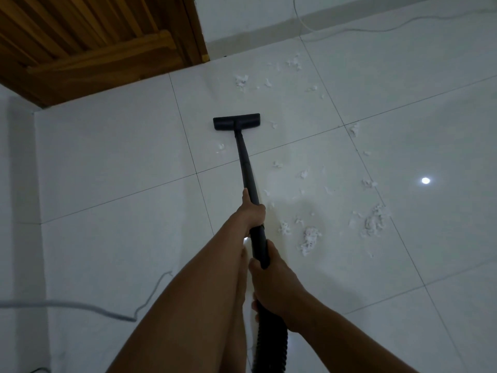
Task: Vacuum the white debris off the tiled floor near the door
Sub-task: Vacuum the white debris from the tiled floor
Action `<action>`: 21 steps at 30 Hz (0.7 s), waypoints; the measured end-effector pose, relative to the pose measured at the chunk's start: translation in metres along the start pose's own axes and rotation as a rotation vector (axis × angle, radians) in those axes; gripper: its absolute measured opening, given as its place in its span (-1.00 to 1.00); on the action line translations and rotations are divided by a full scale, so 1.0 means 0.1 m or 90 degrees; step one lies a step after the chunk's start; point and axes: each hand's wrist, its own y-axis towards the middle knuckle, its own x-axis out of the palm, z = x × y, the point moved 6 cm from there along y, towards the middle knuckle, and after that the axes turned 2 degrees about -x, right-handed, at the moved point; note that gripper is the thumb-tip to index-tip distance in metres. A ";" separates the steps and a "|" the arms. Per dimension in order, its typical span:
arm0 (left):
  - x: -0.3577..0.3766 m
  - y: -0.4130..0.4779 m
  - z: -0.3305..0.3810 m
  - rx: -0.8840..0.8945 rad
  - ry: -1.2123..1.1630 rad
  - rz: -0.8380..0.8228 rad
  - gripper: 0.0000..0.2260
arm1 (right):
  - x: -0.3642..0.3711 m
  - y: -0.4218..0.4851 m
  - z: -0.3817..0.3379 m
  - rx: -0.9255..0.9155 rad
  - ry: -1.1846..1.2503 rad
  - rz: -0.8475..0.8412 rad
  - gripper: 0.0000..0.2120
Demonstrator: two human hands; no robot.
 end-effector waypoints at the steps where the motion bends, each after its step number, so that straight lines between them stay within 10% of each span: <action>1: -0.03 0.05 0.04 0.002 0.000 -0.001 -0.29 | 0.00 0.06 -0.03 0.004 0.000 -0.002 -0.53; 21: -0.67 0.75 0.93 0.013 0.024 0.002 -0.29 | -0.04 0.95 -0.90 0.016 -0.007 0.020 -0.44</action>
